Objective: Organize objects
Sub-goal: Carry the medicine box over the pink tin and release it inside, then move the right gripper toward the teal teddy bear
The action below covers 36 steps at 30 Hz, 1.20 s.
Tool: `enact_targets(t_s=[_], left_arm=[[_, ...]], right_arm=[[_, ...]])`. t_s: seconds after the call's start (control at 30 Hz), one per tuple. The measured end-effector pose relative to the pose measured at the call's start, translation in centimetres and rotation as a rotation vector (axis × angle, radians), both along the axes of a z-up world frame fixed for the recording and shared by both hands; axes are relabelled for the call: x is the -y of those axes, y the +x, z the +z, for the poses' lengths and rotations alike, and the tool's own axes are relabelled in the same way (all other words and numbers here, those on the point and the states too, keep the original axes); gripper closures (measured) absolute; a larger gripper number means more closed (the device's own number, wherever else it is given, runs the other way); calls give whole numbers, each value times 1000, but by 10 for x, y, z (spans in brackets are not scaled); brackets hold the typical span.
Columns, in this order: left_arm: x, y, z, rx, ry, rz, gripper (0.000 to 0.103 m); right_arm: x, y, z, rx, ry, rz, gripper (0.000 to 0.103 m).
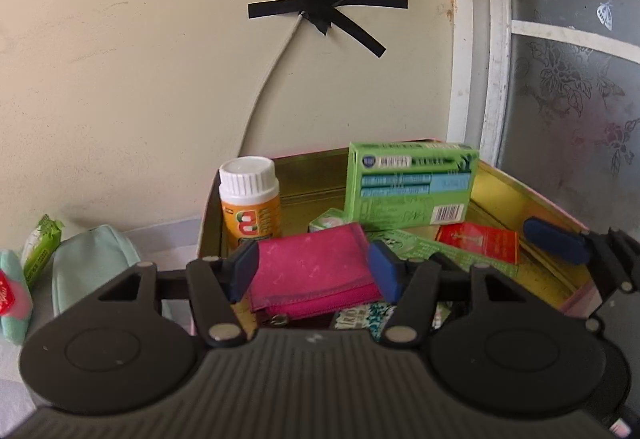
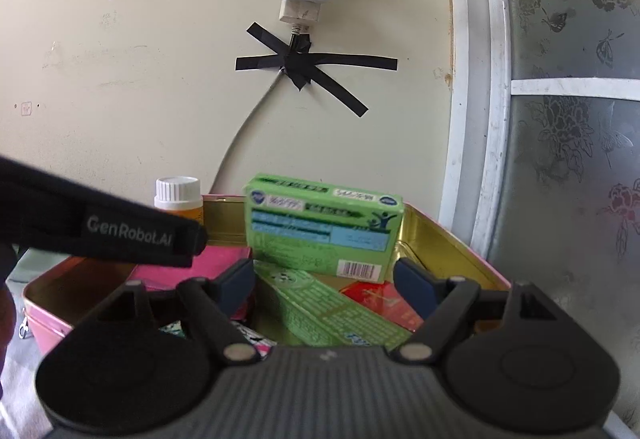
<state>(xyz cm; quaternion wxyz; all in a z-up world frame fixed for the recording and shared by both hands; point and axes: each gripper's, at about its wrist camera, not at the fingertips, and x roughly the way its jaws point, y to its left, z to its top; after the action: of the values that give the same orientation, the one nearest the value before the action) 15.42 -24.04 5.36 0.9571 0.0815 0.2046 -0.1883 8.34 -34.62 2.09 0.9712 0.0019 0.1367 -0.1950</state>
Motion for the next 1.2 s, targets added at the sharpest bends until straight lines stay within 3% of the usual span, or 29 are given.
enact_targets(t_s=[0.47,0.73,1.07,1.13,1.2], left_arm=[[-78,-33,12,49,2,76,38],[-148,-39,-6,19,16,185,35],[-231,-17,-44,-96,91,368,35],[-246,-10,-49,-164,42,401,35],[-257,-11,-47,-165,-29,403,35]], right_arm=[[-48,-21,14,73,-58,55,19],[-109,-19,23,102,-37,166,20],[-214,18,0,-17,-140,408,29],[-230,25,-7,-56,-163,436,29],[-241,30,-7,-66,-190,439,31]])
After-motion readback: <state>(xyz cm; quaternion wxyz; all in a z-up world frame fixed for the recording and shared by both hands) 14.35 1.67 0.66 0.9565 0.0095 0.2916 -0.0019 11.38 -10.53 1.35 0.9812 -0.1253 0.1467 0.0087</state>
